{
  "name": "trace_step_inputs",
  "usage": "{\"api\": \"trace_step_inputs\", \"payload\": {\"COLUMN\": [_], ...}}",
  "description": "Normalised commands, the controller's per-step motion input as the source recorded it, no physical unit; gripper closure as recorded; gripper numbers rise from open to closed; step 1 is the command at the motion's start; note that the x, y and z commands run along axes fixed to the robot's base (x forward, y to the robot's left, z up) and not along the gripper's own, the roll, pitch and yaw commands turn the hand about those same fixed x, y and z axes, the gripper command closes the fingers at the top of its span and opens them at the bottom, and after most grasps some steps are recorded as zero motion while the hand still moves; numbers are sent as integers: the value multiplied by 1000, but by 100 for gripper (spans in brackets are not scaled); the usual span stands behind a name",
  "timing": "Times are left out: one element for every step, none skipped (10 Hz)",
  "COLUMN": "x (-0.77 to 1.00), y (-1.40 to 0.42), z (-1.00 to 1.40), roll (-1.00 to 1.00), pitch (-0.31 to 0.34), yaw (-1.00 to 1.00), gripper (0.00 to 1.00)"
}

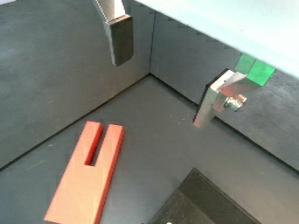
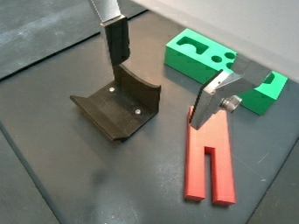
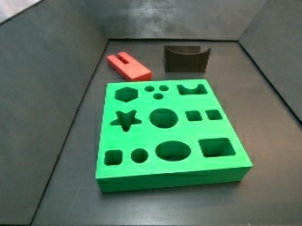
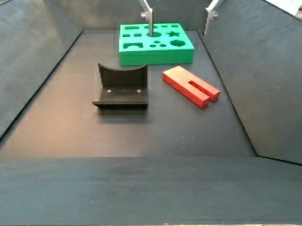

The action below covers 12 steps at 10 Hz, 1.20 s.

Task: Pick up the double-square object. Move up. Place the double-square object on the fixture. Regrasp the double-square object. Move to above the board. Insert the double-square object.
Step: Pick up the double-square object.

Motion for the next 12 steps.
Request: {"api": "trace_step_inputs", "payload": {"x": [0, -391, -137, -46, -46, -26, -23, -43, -66, -69, -57, -94], "y": [-171, -506, -443, -346, -311, -291, -294, -411, -469, -486, -509, -614], "z": [-140, -460, -429, -426, -543, -563, -563, -546, -520, -514, -506, -509], "roll": [0, 0, 46, 0, 76, 81, 81, 90, 91, 93, 74, 90], "pitch": [-40, -60, 0, -1, 0, -11, -26, -91, -124, -131, -163, -174], "yaw": [129, 411, 731, 794, 891, 920, 920, 809, 754, 740, 703, 606], "gripper": [0, 0, 0, 0, 0, 0, 0, 0, 0, 0, 0, 0]}}
